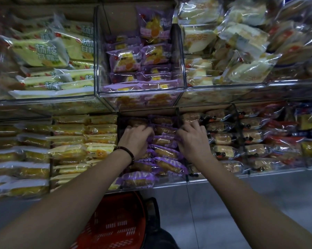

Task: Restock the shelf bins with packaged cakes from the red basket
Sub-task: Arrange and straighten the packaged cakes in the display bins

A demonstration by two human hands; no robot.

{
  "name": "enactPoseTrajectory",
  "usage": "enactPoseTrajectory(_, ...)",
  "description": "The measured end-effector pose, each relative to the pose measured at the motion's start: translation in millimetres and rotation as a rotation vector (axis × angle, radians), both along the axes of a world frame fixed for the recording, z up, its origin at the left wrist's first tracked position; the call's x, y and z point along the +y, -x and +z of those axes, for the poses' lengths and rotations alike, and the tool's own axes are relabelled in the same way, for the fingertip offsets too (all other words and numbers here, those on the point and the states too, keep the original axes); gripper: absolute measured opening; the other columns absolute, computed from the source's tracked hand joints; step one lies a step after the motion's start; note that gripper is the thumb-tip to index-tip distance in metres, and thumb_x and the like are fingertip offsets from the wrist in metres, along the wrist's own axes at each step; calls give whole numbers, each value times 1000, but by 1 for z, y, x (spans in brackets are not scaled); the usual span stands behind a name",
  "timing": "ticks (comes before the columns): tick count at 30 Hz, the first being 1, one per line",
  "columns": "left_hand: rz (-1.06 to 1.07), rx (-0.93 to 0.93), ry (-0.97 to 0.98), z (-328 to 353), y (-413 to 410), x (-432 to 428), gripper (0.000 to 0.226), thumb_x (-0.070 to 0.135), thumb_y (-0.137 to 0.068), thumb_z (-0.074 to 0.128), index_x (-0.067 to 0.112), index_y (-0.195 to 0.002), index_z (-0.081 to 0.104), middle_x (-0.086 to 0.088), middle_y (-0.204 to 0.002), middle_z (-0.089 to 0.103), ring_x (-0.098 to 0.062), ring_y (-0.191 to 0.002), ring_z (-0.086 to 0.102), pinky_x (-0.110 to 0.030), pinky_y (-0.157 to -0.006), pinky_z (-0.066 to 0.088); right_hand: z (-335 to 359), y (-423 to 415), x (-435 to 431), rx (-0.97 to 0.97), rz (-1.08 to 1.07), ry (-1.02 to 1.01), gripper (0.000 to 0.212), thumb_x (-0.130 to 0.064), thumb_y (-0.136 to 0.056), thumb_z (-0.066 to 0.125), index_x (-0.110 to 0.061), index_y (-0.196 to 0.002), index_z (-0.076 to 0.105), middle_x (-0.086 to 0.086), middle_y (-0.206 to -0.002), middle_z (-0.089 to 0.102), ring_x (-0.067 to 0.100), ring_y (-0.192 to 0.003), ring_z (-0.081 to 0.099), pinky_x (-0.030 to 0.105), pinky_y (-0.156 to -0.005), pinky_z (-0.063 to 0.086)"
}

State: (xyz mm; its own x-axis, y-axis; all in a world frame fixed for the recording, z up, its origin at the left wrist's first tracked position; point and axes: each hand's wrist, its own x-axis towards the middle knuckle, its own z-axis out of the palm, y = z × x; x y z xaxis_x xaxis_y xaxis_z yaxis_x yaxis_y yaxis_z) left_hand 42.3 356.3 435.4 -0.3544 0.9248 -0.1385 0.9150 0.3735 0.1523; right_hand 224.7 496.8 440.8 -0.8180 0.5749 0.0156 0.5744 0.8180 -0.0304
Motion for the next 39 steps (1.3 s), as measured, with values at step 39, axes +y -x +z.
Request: enactPoseTrajectory(39, -211, 221, 292, 13, 12, -43, 49, 51, -91, 64, 33, -136, 52, 7, -133, 61, -23, -121, 51, -42, -103, 35, 1, 23, -51, -92, -78, 281, 36, -26, -87, 63, -24, -122, 68, 2, -117, 64, 32, -100, 69, 38, -72, 51)
